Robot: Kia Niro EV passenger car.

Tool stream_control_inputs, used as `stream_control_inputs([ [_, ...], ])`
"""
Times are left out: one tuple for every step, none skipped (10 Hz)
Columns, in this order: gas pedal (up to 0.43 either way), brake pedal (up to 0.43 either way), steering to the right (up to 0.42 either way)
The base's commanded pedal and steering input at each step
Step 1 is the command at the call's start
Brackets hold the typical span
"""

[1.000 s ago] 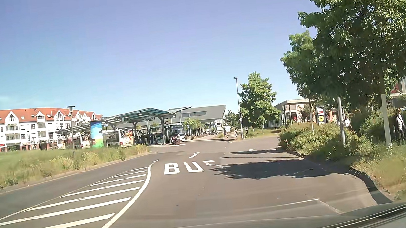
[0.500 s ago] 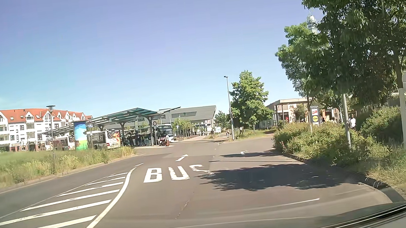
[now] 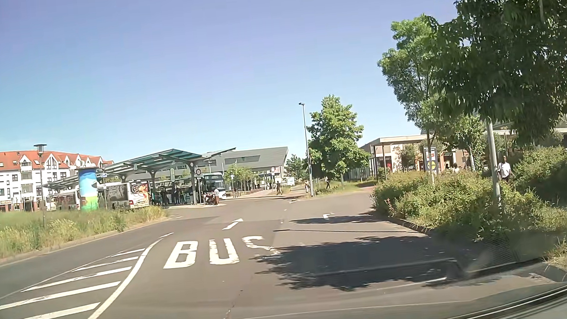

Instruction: Follow the waypoints while adhering to traffic rules and regulations

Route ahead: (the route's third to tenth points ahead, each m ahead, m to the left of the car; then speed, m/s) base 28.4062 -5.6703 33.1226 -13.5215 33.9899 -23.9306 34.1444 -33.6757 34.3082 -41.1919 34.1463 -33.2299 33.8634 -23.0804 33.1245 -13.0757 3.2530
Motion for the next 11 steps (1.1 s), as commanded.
stream_control_inputs([
  [0.087,0.03,0.094],
  [0.087,0.03,0.093],
  [0.087,0.03,0.094],
  [0.087,0.03,0.092],
  [0.087,0.03,0.089],
  [0.087,0.03,0.085],
  [0.087,0.03,0.079],
  [0.087,0.03,0.067],
  [0.087,0.03,0.051],
  [0.087,0.03,0.038],
  [0.087,0.03,0.023],
])
